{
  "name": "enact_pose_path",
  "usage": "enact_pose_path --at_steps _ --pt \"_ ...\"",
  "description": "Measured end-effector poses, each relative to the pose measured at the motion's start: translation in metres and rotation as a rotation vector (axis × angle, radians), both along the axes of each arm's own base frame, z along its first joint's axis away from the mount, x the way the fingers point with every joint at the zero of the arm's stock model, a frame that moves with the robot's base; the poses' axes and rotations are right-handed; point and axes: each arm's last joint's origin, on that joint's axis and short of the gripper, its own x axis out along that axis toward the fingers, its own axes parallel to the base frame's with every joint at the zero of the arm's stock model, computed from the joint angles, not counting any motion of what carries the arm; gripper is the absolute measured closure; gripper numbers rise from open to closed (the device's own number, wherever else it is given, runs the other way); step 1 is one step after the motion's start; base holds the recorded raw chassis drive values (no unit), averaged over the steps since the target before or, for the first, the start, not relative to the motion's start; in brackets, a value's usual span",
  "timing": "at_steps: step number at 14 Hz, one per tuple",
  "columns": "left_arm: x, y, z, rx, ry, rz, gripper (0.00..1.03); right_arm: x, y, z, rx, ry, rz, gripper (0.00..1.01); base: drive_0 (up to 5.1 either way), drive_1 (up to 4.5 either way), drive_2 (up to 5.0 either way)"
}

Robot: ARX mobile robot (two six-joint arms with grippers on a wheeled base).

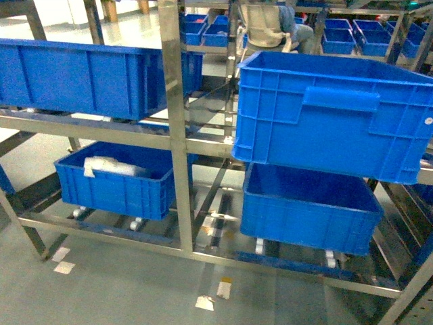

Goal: Pick red block from blue box to shelf

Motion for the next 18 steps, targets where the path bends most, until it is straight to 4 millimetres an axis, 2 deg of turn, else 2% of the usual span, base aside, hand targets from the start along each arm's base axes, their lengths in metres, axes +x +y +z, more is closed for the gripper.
enact_pose_path --at_steps 18 --pt "0.0000 0.0000 0.0000 0.000 0.000 0.000 0.05 0.0007 0.0000 -0.0012 0.000 0.010 0.000 0.73 0.0 4.25 -4.2"
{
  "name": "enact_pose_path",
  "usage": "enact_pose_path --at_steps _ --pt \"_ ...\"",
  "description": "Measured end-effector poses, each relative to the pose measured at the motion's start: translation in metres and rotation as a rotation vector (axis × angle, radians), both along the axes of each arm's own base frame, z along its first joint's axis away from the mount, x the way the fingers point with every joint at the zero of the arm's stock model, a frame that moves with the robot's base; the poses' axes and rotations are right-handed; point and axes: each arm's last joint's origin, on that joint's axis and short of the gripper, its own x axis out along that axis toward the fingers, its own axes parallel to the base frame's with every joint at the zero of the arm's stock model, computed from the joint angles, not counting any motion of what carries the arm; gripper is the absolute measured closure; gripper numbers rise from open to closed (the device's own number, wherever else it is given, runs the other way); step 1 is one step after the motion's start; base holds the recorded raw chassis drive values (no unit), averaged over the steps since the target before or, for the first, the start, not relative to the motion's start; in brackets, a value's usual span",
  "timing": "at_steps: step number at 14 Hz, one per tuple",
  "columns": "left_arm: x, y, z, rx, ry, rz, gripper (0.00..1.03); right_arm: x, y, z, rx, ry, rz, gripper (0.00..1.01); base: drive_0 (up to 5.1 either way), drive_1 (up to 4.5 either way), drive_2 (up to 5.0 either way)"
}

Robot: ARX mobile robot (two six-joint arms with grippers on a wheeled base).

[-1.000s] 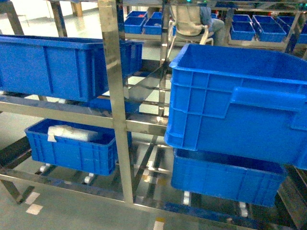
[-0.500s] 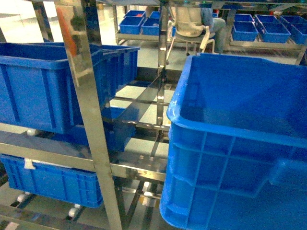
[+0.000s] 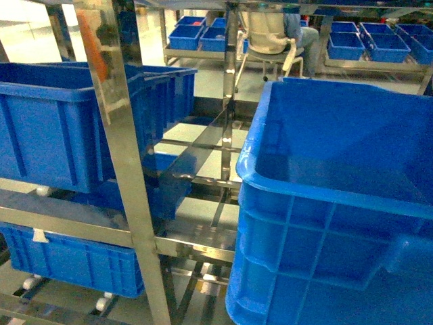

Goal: Pick red block from blue box to shelf

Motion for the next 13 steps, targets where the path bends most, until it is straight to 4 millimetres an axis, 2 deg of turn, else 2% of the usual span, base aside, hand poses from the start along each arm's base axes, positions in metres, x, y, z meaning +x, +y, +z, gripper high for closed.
enact_pose_path --at_steps 4,6,10,13 --pt "0.000 0.000 0.000 0.000 0.000 0.000 0.05 0.001 0.002 -0.001 0.001 0.014 0.016 0.73 0.0 4.25 -4.2" --pt "0.000 0.000 0.000 0.000 0.000 0.000 0.05 0.008 0.006 0.004 0.022 0.051 0.070 0.73 0.0 4.25 -4.2" --pt "0.000 0.000 0.000 0.000 0.000 0.000 0.05 0.028 0.013 0.009 0.070 0.121 0.107 0.73 0.0 4.25 -4.2" --pt "0.000 0.000 0.000 0.000 0.000 0.000 0.05 0.054 0.029 -0.005 0.088 0.272 0.147 0.73 0.0 4.25 -4.2"
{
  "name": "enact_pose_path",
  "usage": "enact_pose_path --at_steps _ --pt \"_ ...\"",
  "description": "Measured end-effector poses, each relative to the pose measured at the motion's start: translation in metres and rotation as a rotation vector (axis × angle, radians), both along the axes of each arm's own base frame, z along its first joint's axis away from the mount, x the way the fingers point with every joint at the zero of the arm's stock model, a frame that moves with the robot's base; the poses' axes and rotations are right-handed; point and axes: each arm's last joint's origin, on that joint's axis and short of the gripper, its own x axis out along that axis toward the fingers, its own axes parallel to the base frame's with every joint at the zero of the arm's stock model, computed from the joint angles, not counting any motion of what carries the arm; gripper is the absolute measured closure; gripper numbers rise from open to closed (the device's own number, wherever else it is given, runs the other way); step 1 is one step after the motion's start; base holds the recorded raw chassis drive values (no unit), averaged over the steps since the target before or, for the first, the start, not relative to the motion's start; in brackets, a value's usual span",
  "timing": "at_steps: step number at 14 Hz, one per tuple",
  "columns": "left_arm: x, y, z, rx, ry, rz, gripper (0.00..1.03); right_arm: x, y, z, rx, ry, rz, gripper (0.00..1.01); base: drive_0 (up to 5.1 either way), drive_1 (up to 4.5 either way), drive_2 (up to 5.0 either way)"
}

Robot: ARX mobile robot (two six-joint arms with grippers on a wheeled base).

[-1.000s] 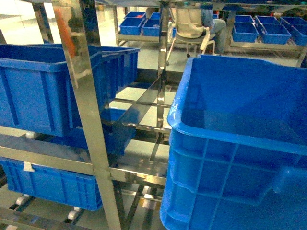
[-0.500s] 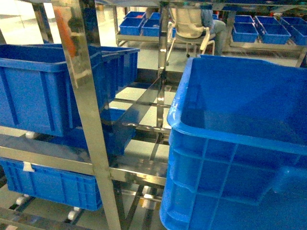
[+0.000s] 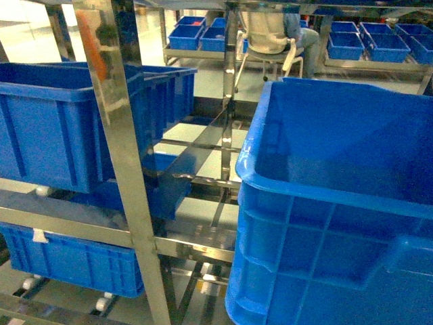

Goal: Pick red block from blue box to shelf

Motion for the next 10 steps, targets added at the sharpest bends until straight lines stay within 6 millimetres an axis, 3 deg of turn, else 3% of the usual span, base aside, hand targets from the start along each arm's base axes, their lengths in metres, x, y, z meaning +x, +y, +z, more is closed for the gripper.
enact_pose_path --at_steps 4,10 --pt "0.000 0.000 0.000 0.000 0.000 0.000 0.05 0.020 0.013 -0.017 -0.034 0.053 -0.035 0.73 0.0 4.25 -4.2" --pt "0.000 0.000 0.000 0.000 0.000 0.000 0.05 0.028 0.002 -0.033 -0.093 0.087 -0.096 0.73 0.0 0.00 0.0"
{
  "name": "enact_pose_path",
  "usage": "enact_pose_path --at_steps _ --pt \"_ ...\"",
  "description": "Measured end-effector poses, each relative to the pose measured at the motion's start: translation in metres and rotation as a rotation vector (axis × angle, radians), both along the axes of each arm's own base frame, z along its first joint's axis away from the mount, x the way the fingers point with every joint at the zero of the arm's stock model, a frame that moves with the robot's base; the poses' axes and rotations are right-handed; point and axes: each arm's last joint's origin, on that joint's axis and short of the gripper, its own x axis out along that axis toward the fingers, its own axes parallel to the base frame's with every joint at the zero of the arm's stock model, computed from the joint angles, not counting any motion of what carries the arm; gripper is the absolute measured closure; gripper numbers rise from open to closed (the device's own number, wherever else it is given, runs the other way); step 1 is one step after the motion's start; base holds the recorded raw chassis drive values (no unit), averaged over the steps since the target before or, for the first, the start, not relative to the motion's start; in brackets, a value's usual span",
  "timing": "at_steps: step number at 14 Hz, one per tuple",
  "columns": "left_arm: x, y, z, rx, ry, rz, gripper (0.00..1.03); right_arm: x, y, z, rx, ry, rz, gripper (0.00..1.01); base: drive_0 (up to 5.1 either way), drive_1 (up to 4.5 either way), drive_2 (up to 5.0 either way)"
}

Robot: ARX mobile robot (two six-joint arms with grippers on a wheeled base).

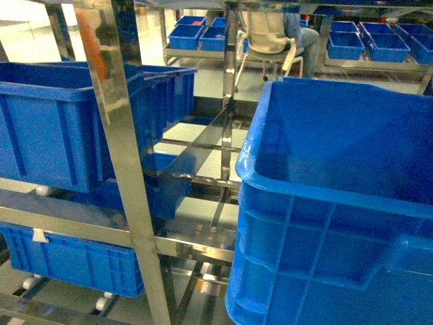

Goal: Pick red block from blue box to shelf

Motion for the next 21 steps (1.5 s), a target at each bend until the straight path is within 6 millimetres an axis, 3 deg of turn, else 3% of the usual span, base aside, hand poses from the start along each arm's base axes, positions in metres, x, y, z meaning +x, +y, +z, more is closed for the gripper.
enact_pose_path --at_steps 5,10,11,13,15,18,21 --pt "0.000 0.000 0.000 0.000 0.000 0.000 0.05 -0.001 -0.001 0.000 -0.012 -0.044 -0.003 0.70 0.0 0.00 0.0" --pt "0.000 0.000 0.000 0.000 0.000 0.000 0.05 -0.002 -0.001 0.003 -0.021 -0.055 0.001 0.07 0.0 0.00 0.0" --pt "0.000 0.000 0.000 0.000 0.000 0.000 0.05 -0.002 -0.001 0.003 -0.021 -0.055 0.001 0.03 0.0 0.00 0.0" --pt "0.000 0.000 0.000 0.000 0.000 0.000 0.05 -0.010 0.001 0.007 -0.038 -0.065 0.003 0.03 0.0 0.00 0.0" --pt "0.000 0.000 0.000 0.000 0.000 0.000 0.05 -0.050 -0.004 0.036 -0.034 -0.172 0.007 0.03 0.0 0.00 0.0" --pt "0.000 0.000 0.000 0.000 0.000 0.000 0.05 -0.091 -0.020 0.054 -0.027 -0.201 -0.035 0.03 0.0 0.00 0.0" --pt "0.000 0.000 0.000 0.000 0.000 0.000 0.05 -0.104 -0.023 0.066 -0.034 -0.287 -0.025 0.03 0.0 0.00 0.0"
